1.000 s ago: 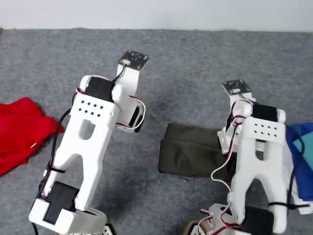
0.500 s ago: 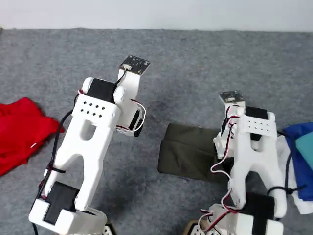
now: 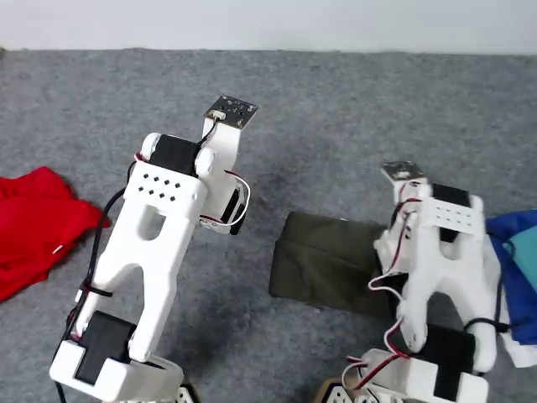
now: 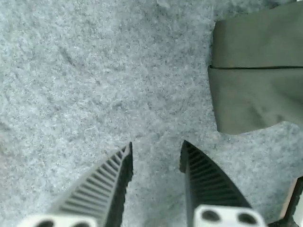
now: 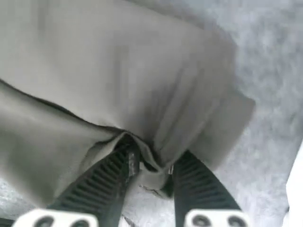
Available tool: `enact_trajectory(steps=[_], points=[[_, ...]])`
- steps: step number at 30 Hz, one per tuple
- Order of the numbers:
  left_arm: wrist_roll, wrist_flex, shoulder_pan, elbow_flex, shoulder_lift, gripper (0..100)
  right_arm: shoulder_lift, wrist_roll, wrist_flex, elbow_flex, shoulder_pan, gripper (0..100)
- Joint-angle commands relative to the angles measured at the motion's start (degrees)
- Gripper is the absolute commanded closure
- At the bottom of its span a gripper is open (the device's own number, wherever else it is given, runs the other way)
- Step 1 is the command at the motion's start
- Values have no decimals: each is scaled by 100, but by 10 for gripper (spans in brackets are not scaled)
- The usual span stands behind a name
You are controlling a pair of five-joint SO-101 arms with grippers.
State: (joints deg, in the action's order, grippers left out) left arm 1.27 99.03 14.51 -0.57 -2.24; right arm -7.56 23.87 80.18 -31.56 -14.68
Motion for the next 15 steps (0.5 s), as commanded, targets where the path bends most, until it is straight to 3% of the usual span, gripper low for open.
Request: enact_trajectory(steps=[1, 15], points=[[-44, 158, -9, -4, -202, 837, -22, 62, 330, 615, -418, 895], [-62, 123, -35, -734, -202, 837, -48, 290, 1508, 1758, -479, 885]])
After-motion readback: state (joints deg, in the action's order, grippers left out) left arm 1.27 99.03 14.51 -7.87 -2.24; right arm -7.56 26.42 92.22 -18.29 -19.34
